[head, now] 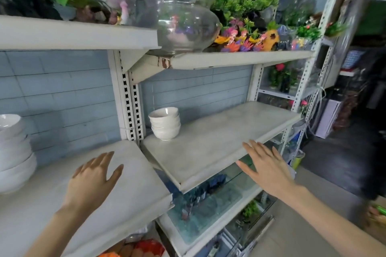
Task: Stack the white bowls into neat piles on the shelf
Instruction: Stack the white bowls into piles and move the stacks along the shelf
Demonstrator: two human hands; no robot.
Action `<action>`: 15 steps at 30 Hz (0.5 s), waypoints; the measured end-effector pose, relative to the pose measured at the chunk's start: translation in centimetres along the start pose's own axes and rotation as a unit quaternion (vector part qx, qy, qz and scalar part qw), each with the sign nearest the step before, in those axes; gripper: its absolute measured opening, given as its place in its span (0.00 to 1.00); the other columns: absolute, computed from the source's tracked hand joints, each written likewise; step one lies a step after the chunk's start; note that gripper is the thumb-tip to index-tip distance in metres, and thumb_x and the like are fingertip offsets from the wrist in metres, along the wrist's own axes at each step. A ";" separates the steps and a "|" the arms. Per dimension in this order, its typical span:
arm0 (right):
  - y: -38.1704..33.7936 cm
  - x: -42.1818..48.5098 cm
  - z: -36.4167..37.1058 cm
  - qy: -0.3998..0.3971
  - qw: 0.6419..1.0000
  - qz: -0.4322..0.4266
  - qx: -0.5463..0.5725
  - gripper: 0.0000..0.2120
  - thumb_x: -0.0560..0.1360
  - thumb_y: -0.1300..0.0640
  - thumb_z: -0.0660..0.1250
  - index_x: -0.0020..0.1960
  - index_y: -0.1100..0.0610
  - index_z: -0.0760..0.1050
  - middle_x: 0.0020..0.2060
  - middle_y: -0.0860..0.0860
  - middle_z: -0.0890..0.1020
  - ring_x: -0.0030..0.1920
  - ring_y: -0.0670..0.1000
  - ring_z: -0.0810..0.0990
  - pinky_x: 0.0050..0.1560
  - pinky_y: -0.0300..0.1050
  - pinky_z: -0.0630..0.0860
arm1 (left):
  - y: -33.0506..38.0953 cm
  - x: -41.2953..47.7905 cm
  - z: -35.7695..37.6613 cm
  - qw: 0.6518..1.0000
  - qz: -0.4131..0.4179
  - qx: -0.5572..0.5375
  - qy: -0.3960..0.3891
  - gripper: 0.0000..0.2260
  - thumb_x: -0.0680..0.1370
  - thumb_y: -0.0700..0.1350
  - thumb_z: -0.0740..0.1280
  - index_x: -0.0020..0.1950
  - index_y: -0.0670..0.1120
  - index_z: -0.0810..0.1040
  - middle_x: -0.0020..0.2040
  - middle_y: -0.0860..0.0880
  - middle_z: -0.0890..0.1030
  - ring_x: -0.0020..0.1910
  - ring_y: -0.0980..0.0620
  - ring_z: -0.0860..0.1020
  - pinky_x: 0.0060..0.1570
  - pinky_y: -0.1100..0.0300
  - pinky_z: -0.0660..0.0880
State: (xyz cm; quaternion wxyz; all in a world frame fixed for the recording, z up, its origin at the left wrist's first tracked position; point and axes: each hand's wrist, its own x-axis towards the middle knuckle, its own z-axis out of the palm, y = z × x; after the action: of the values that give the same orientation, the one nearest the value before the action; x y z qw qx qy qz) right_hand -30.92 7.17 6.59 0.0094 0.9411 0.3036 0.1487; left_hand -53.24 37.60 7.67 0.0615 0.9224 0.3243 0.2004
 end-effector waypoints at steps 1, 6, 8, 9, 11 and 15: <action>0.5 1.2 0.6 -0.011 1.000 0.001 0.003 0.55 0.57 0.29 0.15 0.77 0.49 0.45 0.77 0.49 0.51 0.76 0.49 0.52 0.74 0.51 0.51 | 0.5 1.3 0.8 1.000 0.000 0.001 -0.003 0.24 0.78 0.55 0.61 0.71 0.45 0.68 0.68 0.45 0.73 0.65 0.41 0.73 0.61 0.48 0.69; 2.7 7.6 3.0 -0.039 0.999 0.003 0.027 0.53 0.57 0.27 0.18 0.77 0.48 0.41 0.77 0.50 0.47 0.76 0.50 0.49 0.74 0.54 0.50 | 1.8 7.2 5.3 1.000 -0.001 -0.002 -0.026 0.24 0.77 0.54 0.64 0.69 0.42 0.71 0.64 0.43 0.77 0.60 0.40 0.76 0.60 0.45 0.70; 3.6 10.1 3.8 -0.036 0.999 0.007 0.031 0.54 0.56 0.27 0.17 0.77 0.48 0.41 0.77 0.49 0.47 0.76 0.49 0.49 0.74 0.53 0.49 | 2.1 9.5 6.8 1.000 -0.005 0.002 -0.029 0.25 0.77 0.55 0.64 0.70 0.42 0.70 0.64 0.42 0.77 0.60 0.40 0.76 0.61 0.45 0.70; 4.1 11.1 4.2 -0.035 0.999 0.007 0.034 0.54 0.56 0.27 0.17 0.77 0.48 0.42 0.77 0.49 0.48 0.76 0.49 0.49 0.74 0.53 0.50 | 2.3 10.5 7.5 0.999 -0.006 0.009 -0.037 0.26 0.77 0.55 0.63 0.71 0.42 0.69 0.65 0.43 0.76 0.62 0.41 0.76 0.62 0.45 0.69; 5.0 12.9 5.3 -0.038 0.998 0.005 0.042 0.55 0.57 0.27 0.17 0.77 0.49 0.45 0.77 0.49 0.51 0.76 0.49 0.52 0.73 0.53 0.52 | 3.0 12.2 8.8 0.998 -0.005 0.022 -0.050 0.27 0.77 0.57 0.61 0.72 0.43 0.68 0.67 0.43 0.74 0.64 0.41 0.74 0.64 0.46 0.68; 6.6 16.7 7.7 -0.038 0.997 -0.013 0.064 0.58 0.55 0.26 0.16 0.76 0.50 0.48 0.76 0.49 0.55 0.75 0.49 0.55 0.73 0.53 0.53 | 5.1 14.1 10.6 0.999 -0.020 0.012 -0.040 0.26 0.77 0.57 0.62 0.70 0.42 0.70 0.65 0.42 0.77 0.62 0.42 0.76 0.62 0.46 0.70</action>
State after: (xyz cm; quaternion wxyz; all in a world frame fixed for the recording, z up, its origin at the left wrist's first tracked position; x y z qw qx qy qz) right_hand -12.05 11.98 4.49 -0.0369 0.9407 0.3240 0.0932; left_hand -35.96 42.61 3.93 0.0669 0.9237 0.3423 0.1585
